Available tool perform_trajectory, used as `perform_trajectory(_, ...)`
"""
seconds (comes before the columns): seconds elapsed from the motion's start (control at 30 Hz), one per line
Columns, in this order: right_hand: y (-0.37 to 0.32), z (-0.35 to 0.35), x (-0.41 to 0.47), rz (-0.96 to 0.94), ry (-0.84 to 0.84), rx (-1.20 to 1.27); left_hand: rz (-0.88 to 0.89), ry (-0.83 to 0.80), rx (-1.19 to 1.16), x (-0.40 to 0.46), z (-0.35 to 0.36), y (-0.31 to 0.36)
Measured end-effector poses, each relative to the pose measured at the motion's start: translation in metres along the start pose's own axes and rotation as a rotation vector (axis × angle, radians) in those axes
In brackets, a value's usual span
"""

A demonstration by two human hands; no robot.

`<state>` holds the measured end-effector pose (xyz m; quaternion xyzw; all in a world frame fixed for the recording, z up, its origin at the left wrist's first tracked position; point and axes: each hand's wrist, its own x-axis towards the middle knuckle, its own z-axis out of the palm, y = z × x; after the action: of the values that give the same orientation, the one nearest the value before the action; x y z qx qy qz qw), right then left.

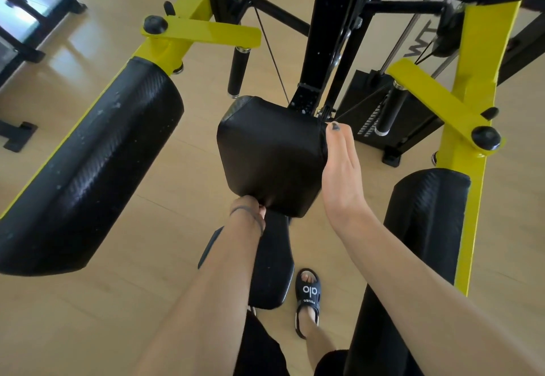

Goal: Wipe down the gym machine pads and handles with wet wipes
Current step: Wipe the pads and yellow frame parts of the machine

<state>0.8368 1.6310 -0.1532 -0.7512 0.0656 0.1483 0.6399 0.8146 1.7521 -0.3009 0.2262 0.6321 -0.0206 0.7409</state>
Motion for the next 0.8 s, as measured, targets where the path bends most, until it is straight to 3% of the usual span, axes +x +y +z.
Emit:
perform_trajectory(0.03, 0.0, 0.0, 0.0, 0.001, 0.003, 0.01, 0.011, 0.05, -0.019, 0.006, 0.004, 0.01)
perform_trajectory(0.07, 0.0, 0.001, 0.0, 0.003, 0.006, 0.019, 0.035, 0.159, 0.114, 0.0, 0.004, 0.01)
perform_trajectory(0.1, -0.001, 0.001, -0.001, 0.005, 0.005, 0.026, 0.217, 0.192, 0.556, -0.007, -0.001, 0.01)
perform_trajectory(0.13, -0.002, 0.002, -0.002, 0.009, 0.004, 0.034, 0.371, 0.198, 0.792, -0.021, -0.002, 0.013)
perform_trajectory(0.17, -0.003, 0.002, -0.002, 0.017, 0.003, 0.047, 0.376, 0.189, 0.528, -0.033, -0.002, 0.014)
perform_trajectory(0.2, -0.006, 0.003, -0.003, 0.03, 0.002, 0.064, 0.334, 0.111, 0.085, -0.049, 0.003, 0.011)
perform_trajectory(0.23, -0.008, 0.002, -0.004, 0.044, 0.0, 0.082, 0.393, 0.018, -0.118, -0.054, 0.008, 0.01)
perform_trajectory(0.27, -0.01, 0.002, -0.005, 0.058, -0.008, 0.101, 0.4, 0.031, -0.193, -0.06, 0.007, 0.006)
perform_trajectory(0.37, -0.011, -0.002, -0.006, 0.09, -0.031, 0.121, 0.5, 0.111, -0.086, -0.058, 0.006, -0.005)
perform_trajectory(0.47, -0.01, -0.004, -0.005, 0.087, -0.048, 0.125, 0.407, 0.138, 0.025, -0.028, -0.007, -0.007)
perform_trajectory(0.6, -0.005, -0.003, -0.003, 0.047, -0.035, 0.06, 0.427, 0.212, 0.088, -0.001, -0.021, 0.011)
perform_trajectory(0.7, -0.005, -0.002, -0.003, 0.037, -0.026, 0.066, 0.423, 0.123, 0.248, 0.007, -0.025, 0.021)
perform_trajectory(0.8, -0.003, -0.001, -0.002, 0.024, -0.019, 0.069, 0.4, 0.137, 0.497, -0.004, -0.031, 0.013)
